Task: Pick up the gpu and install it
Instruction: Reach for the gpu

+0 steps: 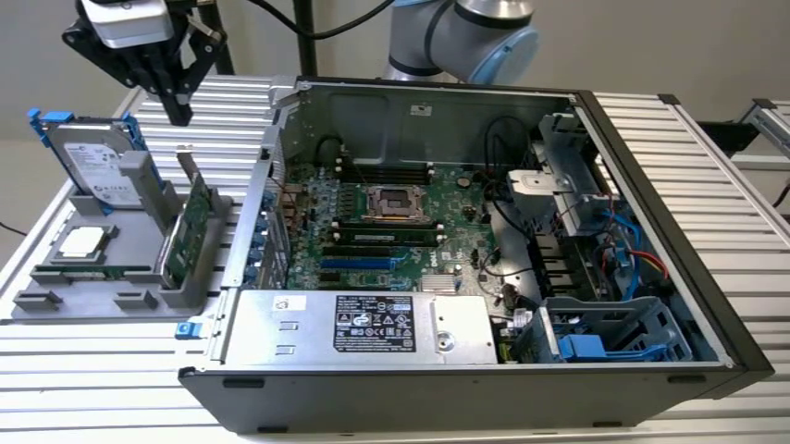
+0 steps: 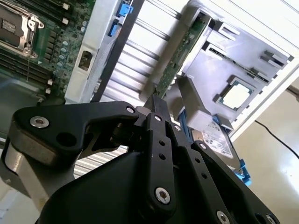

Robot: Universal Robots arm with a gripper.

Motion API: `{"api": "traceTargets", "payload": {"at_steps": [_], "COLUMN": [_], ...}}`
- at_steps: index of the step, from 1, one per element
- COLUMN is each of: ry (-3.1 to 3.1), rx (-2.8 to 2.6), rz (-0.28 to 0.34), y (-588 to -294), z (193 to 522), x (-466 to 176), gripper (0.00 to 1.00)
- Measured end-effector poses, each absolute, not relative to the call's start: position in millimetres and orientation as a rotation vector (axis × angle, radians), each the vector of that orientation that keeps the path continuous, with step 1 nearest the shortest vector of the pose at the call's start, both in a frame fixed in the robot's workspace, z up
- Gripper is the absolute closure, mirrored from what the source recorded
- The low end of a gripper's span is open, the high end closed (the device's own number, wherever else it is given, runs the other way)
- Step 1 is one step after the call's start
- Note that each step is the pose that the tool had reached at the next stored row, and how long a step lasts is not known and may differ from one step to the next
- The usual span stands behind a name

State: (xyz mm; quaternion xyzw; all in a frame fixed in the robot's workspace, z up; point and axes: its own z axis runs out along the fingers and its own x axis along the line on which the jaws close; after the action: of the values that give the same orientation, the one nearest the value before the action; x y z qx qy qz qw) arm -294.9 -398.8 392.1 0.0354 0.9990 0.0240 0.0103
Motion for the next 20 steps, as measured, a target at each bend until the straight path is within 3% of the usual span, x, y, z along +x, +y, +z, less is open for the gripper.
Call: {"api": "traceTargets", "payload": {"at_steps": [20], "ry": [3.118], "rx": [0.11], "rz": [0.075], "y": [-400], "z": [392], "x": [-318], "gripper": [1.0]}}
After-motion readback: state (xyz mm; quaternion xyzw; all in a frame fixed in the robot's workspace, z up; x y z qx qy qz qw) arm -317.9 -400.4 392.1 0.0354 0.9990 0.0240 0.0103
